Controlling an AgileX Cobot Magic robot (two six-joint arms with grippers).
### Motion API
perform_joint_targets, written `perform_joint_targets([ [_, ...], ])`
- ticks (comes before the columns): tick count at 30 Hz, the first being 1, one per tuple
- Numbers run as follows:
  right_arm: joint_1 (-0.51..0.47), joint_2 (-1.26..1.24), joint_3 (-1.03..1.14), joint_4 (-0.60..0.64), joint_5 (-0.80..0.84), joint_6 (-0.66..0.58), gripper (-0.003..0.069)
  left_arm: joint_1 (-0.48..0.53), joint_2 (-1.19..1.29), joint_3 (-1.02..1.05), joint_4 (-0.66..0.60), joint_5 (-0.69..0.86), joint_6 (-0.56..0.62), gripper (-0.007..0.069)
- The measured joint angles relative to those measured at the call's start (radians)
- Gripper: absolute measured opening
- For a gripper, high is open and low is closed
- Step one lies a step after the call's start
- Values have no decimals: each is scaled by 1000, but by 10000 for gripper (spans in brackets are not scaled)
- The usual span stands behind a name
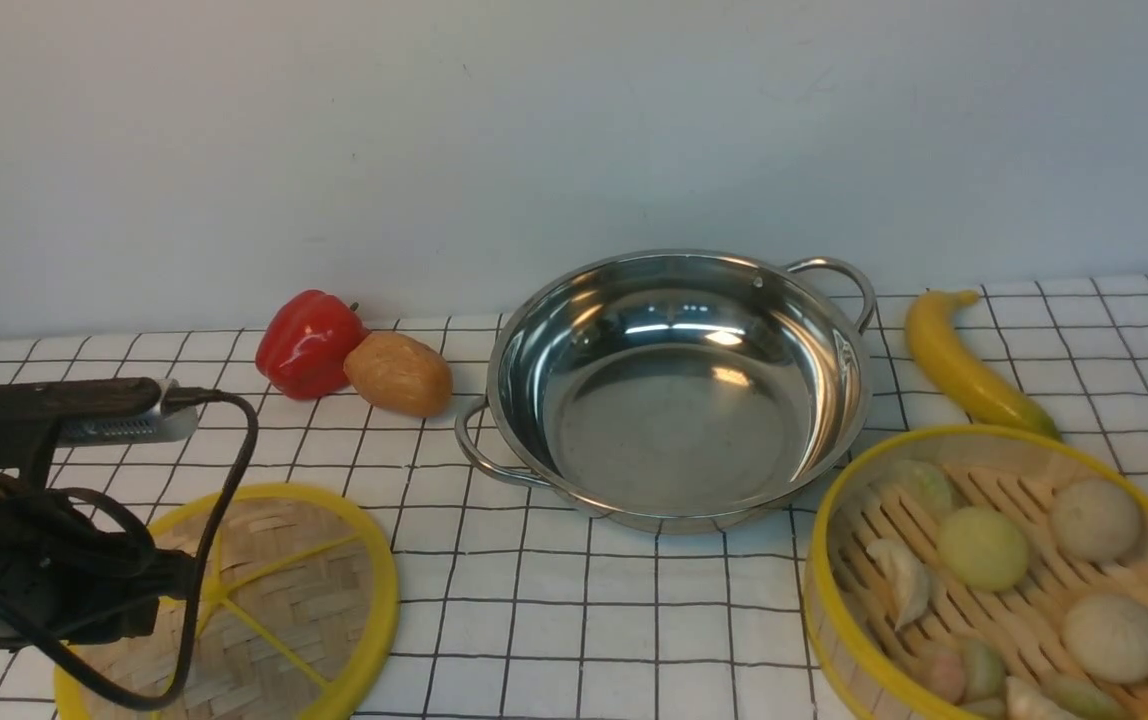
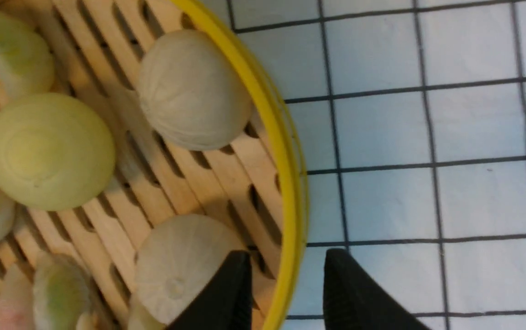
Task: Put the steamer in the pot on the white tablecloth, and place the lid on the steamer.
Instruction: 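Reach for and grasp the rim of the bamboo steamer holding the buns with the right gripper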
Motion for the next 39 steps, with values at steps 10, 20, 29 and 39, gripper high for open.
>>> perform_joint_targets([
  [10, 0, 122, 0, 20, -63, -28, 242, 0, 0, 0, -19, -12, 18, 243],
  [20, 0, 242, 0, 13, -106, -29, 169, 0, 0, 0, -21, -22, 19, 243],
  [29, 0, 246, -6, -117, -60, 18, 64, 0, 0, 0, -21, -22, 22, 243],
  [39, 0, 167, -7, -218, 48, 75, 64, 0, 0, 0, -21, -22, 22, 243],
])
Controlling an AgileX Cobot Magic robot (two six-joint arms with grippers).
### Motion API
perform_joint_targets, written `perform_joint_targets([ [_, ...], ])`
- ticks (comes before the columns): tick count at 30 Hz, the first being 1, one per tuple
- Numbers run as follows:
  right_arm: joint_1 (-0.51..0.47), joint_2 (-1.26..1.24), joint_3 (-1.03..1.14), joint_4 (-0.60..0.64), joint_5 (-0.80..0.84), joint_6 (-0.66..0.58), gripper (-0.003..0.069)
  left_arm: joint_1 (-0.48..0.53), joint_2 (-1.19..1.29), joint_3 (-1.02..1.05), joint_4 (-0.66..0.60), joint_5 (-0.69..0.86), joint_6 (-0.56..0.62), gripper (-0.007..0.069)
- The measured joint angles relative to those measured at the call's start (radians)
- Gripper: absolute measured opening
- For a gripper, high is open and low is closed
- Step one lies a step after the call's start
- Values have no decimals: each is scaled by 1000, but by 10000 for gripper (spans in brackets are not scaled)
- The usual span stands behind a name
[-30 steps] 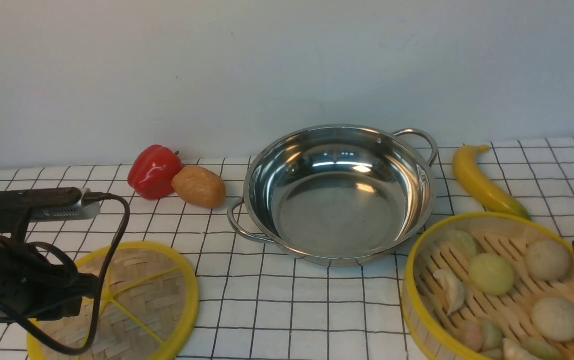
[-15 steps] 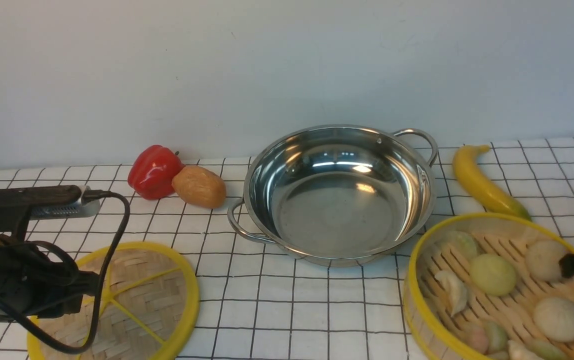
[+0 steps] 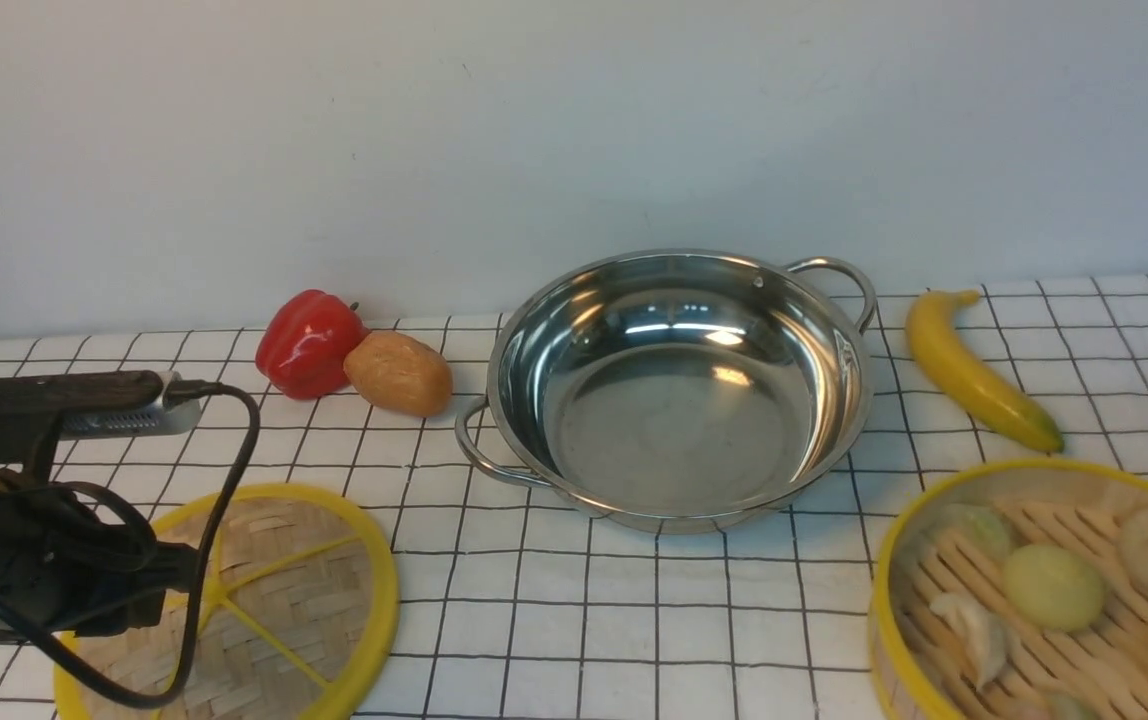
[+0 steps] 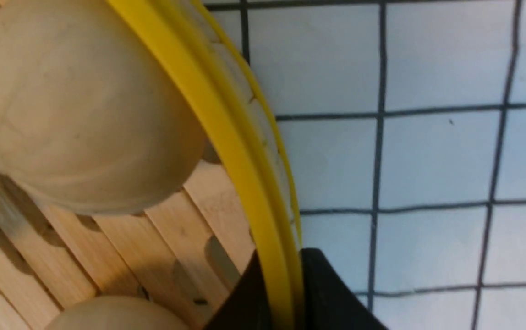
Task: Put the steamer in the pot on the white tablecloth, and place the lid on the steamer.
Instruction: 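Reach for and grasp the rim of the bamboo steamer holding the buns with the right gripper, then place the bamboo steamer basket of food into the steel pot with the right gripper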
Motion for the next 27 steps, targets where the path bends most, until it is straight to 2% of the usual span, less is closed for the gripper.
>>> perform_joint_targets([
  [9, 0, -98, -57, -17, 172, -4, 64, 0, 0, 0, 0, 0, 0, 243],
  [16, 0, -143, -206, -5, 277, -26, 64, 0, 0, 0, 0, 0, 0, 243],
  [23, 5, -73, -432, 220, 291, -101, 64, 0, 0, 0, 0, 0, 0, 243],
  [27, 66, 45, -591, 244, 297, -99, 64, 0, 0, 0, -1, 0, 0, 243],
])
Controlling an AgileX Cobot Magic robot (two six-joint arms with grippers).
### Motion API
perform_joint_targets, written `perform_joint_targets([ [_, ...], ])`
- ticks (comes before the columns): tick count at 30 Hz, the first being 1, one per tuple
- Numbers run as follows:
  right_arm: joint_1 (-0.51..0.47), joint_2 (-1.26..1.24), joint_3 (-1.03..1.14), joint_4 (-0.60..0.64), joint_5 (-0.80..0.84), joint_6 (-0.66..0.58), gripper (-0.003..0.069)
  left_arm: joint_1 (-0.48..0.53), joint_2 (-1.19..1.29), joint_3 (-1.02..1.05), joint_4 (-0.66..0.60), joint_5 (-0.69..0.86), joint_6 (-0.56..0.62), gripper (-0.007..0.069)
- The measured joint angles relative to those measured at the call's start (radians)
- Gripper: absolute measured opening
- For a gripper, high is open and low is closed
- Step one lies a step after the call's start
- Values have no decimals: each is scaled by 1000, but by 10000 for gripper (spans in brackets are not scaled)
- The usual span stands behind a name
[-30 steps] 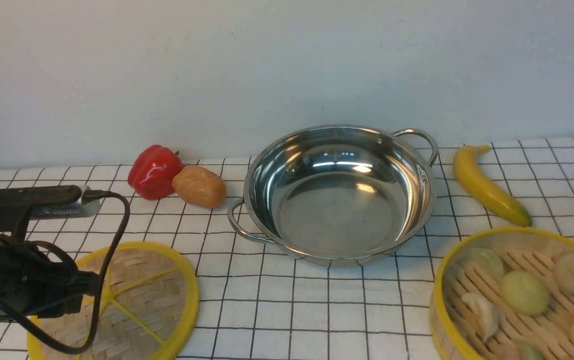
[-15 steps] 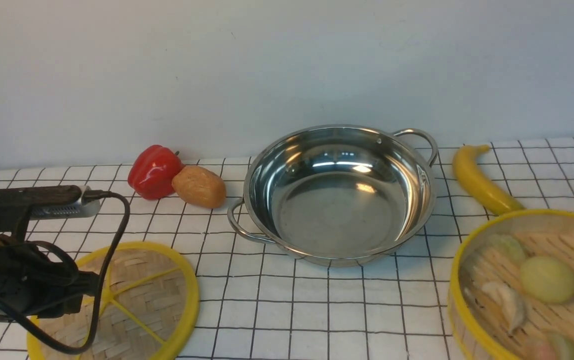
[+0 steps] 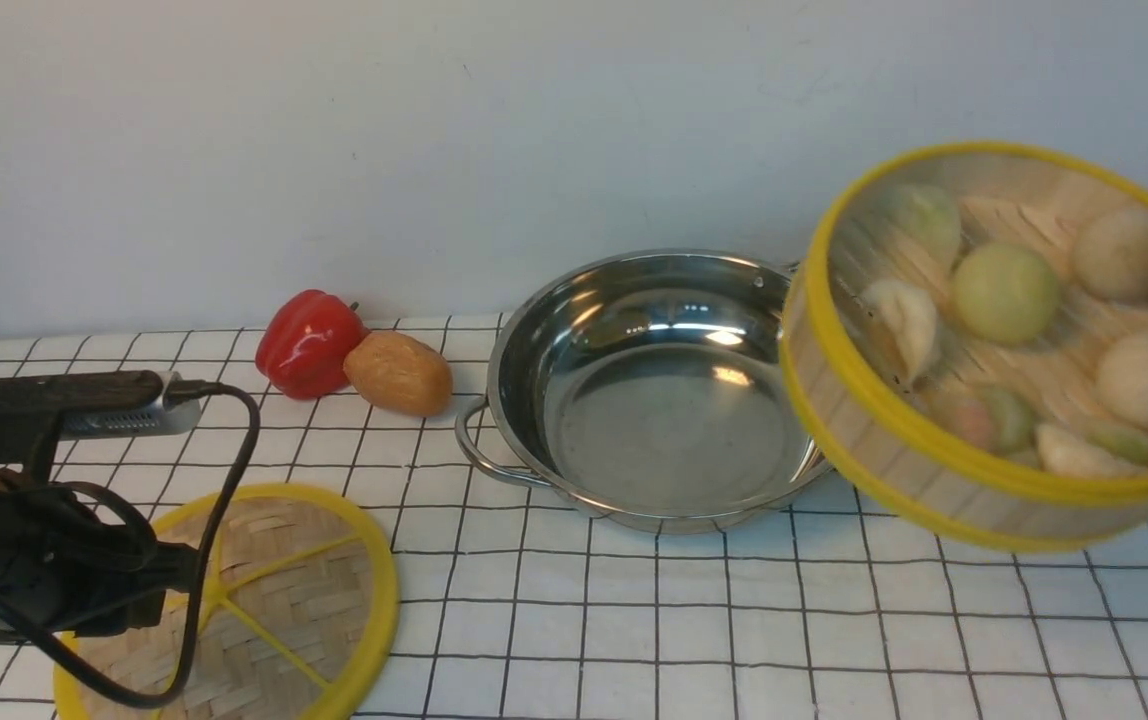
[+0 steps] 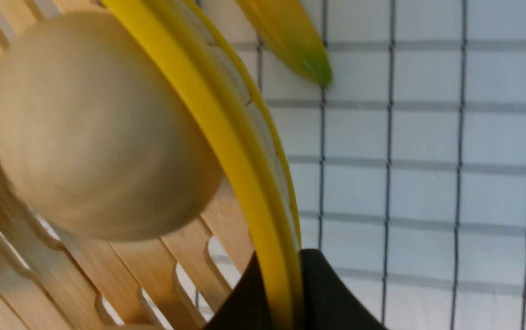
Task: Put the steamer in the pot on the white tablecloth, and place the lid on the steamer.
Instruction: 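Place the bamboo steamer basket of food into the steel pot with the right gripper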
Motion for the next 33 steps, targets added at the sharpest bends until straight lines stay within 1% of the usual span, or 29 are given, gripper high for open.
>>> perform_joint_targets([
  [2, 57, 85, -114, -18, 2, 18, 64, 0, 0, 0, -10, 0, 0, 243],
  [3, 69, 103, -139, -20, 2, 20, 64, 0, 0, 0, -10, 0, 0, 243],
  [5, 148, 213, -308, -47, 1, 62, 64, 0, 0, 0, -20, 0, 0, 243],
  [7, 185, 268, -386, -56, 0, 82, 64, 0, 0, 0, -20, 0, 0, 243],
  [8, 226, 338, -482, -59, -1, 107, 64, 0, 0, 0, -21, 0, 1, 243],
  [9, 235, 355, -493, -59, -2, 112, 64, 0, 0, 0, -21, 0, 1, 243],
  [11, 274, 455, -617, -44, -6, 140, 64, 0, 0, 0, -21, 0, 1, 243],
  [15, 292, 560, -687, -33, -6, 161, 64, 0, 0, 0, -22, 0, 1, 243],
  [21, 292, 668, -691, -47, 2, 168, 64, 0, 0, 0, -24, 0, 1, 243],
  [33, 295, 755, -696, -21, -1, 158, 64, 0, 0, 0, -25, -2, 1, 243],
])
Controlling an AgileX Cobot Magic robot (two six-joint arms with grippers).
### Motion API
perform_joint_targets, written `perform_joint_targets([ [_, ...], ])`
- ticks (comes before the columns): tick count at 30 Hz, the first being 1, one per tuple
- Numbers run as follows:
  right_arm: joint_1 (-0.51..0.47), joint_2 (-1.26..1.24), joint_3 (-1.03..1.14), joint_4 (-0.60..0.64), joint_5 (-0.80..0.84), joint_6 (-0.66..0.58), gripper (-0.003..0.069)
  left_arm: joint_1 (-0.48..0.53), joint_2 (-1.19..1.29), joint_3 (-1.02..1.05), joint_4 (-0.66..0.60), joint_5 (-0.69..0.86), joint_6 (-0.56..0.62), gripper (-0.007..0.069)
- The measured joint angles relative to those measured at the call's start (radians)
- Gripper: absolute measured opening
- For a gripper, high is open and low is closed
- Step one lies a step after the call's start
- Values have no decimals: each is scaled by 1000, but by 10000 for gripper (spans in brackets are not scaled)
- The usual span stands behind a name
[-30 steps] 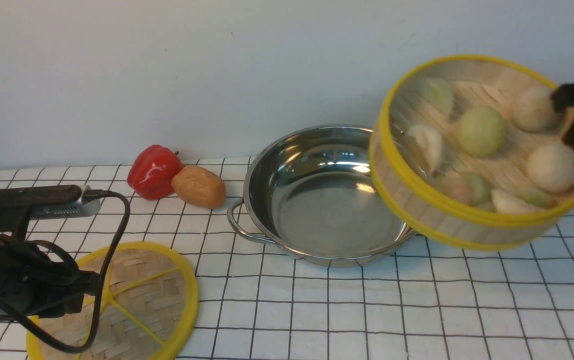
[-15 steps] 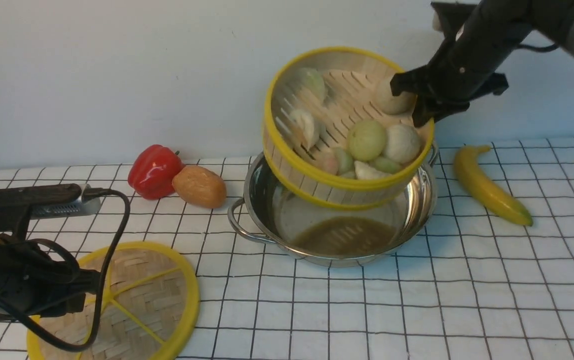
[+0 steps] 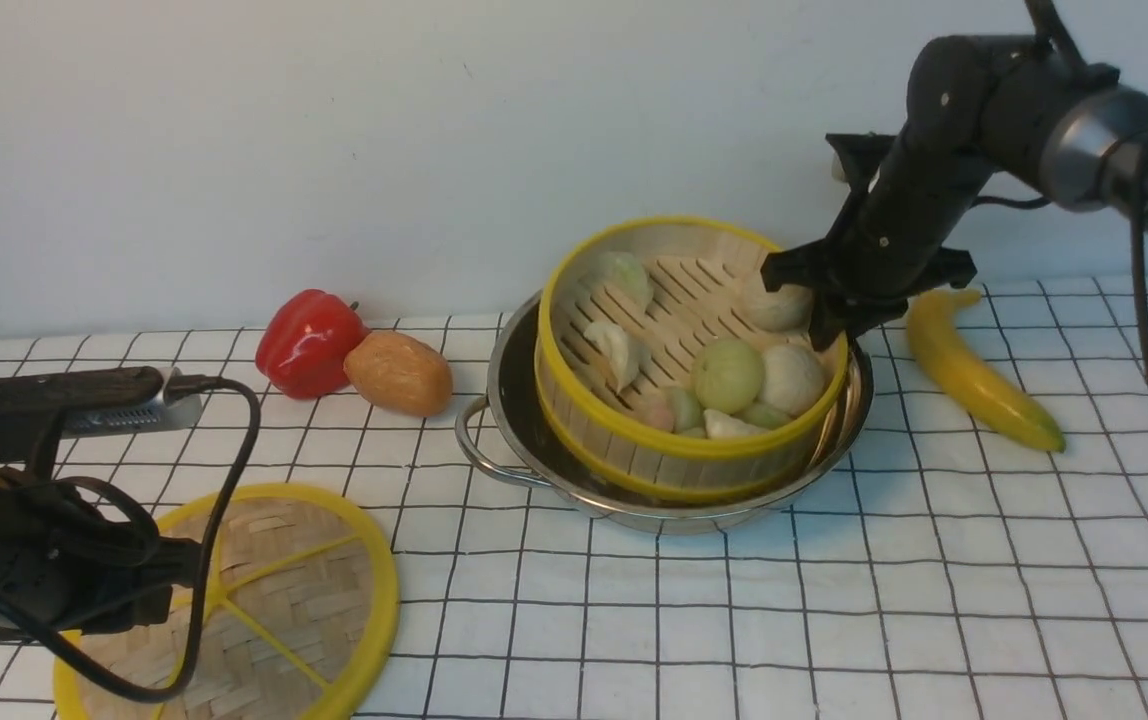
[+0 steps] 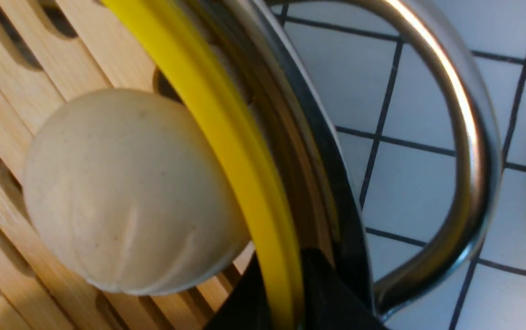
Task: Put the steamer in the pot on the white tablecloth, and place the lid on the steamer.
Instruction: 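Place the bamboo steamer basket of food into the steel pot with the right gripper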
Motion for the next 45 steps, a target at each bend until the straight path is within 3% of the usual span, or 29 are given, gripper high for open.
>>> perform_joint_targets([
  [18, 13, 13, -1, 2, -1, -16, 78, 0, 0, 0, 0, 0, 0, 243],
  [36, 12, -13, -5, 71, -14, -32, 414, 0, 0, 0, -6, -57, 2, 243],
  [45, 12, -128, -21, -4, -17, -32, 437, 0, 1, 0, -68, -85, 43, 243],
])
